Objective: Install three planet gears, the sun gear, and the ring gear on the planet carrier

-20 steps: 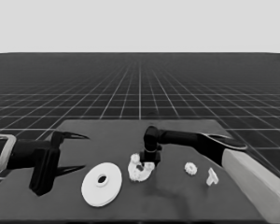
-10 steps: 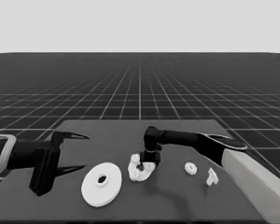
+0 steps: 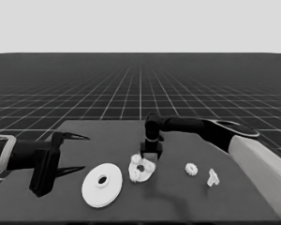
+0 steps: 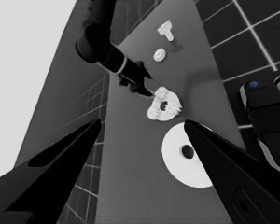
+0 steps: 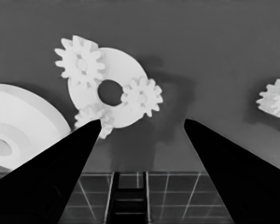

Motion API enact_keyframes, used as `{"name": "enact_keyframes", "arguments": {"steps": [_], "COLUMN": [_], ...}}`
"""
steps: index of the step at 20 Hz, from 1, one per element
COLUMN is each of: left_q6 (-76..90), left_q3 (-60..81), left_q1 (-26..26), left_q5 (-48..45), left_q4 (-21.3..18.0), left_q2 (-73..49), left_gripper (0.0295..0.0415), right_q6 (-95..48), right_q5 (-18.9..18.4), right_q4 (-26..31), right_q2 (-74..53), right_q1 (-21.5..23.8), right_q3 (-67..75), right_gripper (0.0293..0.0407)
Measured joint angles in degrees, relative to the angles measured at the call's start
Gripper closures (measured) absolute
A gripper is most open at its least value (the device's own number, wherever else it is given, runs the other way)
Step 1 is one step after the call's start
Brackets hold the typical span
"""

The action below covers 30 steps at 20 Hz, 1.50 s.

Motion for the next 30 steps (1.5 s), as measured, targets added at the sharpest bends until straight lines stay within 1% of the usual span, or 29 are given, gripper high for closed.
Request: {"name": "enact_keyframes", "arguments": {"steps": [1, 2, 3, 4, 6, 10, 11, 12, 13, 15, 20, 22, 23, 30], "left_q6": [0.0, 0.0, 0.0, 0.0, 0.0, 0.0, 0.0, 0.0, 0.0, 0.0, 0.0, 0.0, 0.0, 0.0], "left_q3": [0.0, 0.0, 0.0, 0.0, 0.0, 0.0, 0.0, 0.0, 0.0, 0.0, 0.0, 0.0, 0.0, 0.0], "left_q1": [0.0, 0.0, 0.0, 0.0, 0.0, 0.0, 0.0, 0.0, 0.0, 0.0, 0.0, 0.0, 0.0, 0.0], "left_q5": [0.0, 0.0, 0.0, 0.0, 0.0, 0.0, 0.0, 0.0, 0.0, 0.0, 0.0, 0.0, 0.0, 0.0], "left_q4": [0.0, 0.0, 0.0, 0.0, 0.0, 0.0, 0.0, 0.0, 0.0, 0.0, 0.0, 0.0, 0.0, 0.0], "left_q2": [0.0, 0.0, 0.0, 0.0, 0.0, 0.0, 0.0, 0.0, 0.0, 0.0, 0.0, 0.0, 0.0, 0.0], "left_gripper": [0.0326, 0.0326, 0.0326, 0.0326, 0.0326, 0.0326, 0.0326, 0.0326, 0.0326, 0.0326, 0.0326, 0.0326, 0.0326, 0.0326], "right_q6": [-2.7, -7.5, -12.2, -15.5, -18.8, -20.4, -21.1, -21.8, -22.3, -22.8, -23.1, -23.1, -23.1, -23.1], "right_q5": [0.5, 1.1, 1.7, 2.1, 2.5, 2.7, 5.5, 7.3, 8.5, 9.5, 10.1, 10.1, 10.1, 10.1], "right_q4": [0.6, 1.1, 1.5, 1.8, 2.2, 2.3, -1.7, -4.0, -5.2, -6.2, -6.7, -6.7, -6.7, -6.7], "right_q2": [-11.4, -22.3, -27.9, -30.7, -32.7, -33.4, -32.6, -31.8, -31.2, -30.5, -30.2, -30.2, -30.2, -30.2], "right_q1": [0.4, 0.8, 1.0, 1.1, 1.2, 1.2, -3.3, -6.5, -8.3, -9.7, -10.4, -10.4, -10.4, -10.4], "right_q3": [12.9, 16.7, 16.3, 15.3, 13.8, 13.0, 11.1, 9.2, 7.9, 6.4, 5.7, 5.6, 5.6, 5.6], "right_gripper": [0.0315, 0.0315, 0.0315, 0.0315, 0.0315, 0.0315, 0.0315, 0.0315, 0.0315, 0.0315, 0.0315, 0.0386, 0.0390, 0.0390]}}
